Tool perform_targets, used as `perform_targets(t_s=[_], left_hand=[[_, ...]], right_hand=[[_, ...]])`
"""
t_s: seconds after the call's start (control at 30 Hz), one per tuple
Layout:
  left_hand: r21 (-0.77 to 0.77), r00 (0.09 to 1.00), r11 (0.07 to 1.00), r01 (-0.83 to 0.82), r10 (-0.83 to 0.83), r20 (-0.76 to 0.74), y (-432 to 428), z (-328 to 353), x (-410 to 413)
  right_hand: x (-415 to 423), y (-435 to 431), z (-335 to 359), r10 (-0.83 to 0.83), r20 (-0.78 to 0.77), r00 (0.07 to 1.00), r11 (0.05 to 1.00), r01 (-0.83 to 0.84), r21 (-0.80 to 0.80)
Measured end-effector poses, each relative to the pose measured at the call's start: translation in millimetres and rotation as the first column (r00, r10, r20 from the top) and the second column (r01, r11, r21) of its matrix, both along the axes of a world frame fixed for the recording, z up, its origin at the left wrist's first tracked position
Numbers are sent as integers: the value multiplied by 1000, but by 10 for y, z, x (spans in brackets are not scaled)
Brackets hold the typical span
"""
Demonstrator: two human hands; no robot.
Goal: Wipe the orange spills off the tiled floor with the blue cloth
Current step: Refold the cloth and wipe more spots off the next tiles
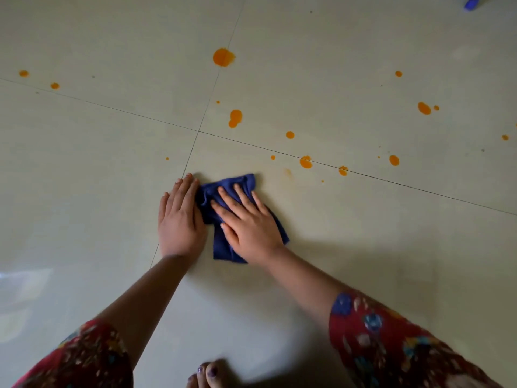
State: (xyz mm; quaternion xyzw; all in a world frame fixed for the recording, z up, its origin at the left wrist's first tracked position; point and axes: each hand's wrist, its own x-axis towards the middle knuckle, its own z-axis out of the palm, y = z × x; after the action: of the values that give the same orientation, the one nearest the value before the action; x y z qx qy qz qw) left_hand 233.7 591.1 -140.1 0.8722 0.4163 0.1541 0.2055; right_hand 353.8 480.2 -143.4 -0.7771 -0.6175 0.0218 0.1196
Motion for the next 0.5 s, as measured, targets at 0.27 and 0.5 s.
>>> perform_targets(t_s=[0.27,0.5], left_hand=[[-43,968,968,-249,250,12,12,-32,-28],[-81,946,944,-319,323,34,40,-59,-51]], right_hand=[[289,203,-26,-314,-9,949,947,314,62],[-11,427,3,196,-23,980,980,-196,13]])
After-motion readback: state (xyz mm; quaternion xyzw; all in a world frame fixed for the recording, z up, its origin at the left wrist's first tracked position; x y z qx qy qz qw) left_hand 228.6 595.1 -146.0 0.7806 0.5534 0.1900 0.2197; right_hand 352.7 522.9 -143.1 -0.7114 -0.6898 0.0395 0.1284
